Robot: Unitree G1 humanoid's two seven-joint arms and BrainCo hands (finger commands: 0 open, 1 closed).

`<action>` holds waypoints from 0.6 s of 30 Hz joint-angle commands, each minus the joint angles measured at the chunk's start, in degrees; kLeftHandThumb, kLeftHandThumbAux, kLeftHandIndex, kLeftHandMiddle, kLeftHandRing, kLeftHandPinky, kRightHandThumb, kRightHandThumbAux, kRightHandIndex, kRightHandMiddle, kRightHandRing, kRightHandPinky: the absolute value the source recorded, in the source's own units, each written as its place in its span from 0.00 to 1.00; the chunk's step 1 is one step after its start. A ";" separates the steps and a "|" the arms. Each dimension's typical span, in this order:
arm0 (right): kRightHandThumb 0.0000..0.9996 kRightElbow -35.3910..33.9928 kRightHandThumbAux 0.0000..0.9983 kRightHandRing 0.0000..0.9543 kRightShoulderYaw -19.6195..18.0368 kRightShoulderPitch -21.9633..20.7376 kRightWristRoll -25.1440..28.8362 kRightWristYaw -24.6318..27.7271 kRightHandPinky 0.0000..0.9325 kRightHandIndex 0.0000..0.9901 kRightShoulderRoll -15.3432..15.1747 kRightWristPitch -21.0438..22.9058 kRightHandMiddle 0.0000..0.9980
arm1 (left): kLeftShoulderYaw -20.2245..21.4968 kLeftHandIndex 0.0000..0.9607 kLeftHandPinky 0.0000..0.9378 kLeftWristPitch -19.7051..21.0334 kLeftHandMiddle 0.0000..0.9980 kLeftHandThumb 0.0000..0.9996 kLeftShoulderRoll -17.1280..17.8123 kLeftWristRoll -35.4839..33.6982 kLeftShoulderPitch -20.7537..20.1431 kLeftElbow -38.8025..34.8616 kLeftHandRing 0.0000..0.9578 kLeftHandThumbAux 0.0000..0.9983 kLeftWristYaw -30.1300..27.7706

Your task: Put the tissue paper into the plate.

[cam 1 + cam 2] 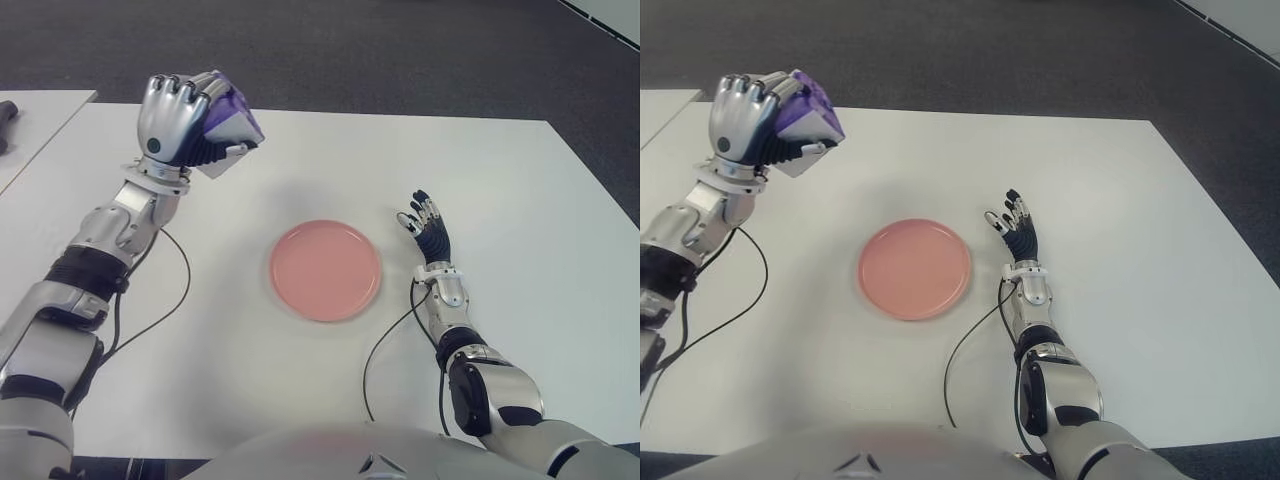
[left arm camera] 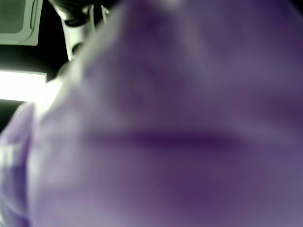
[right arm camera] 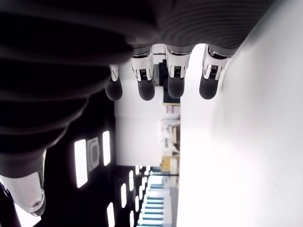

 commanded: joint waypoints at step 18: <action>0.05 2.73 0.59 0.00 -0.42 3.36 0.46 0.59 0.00 0.00 0.61 2.83 0.00 | -4.36 0.42 0.87 -12.56 0.54 0.86 -8.76 3.55 5.92 -9.22 0.87 0.67 -9.07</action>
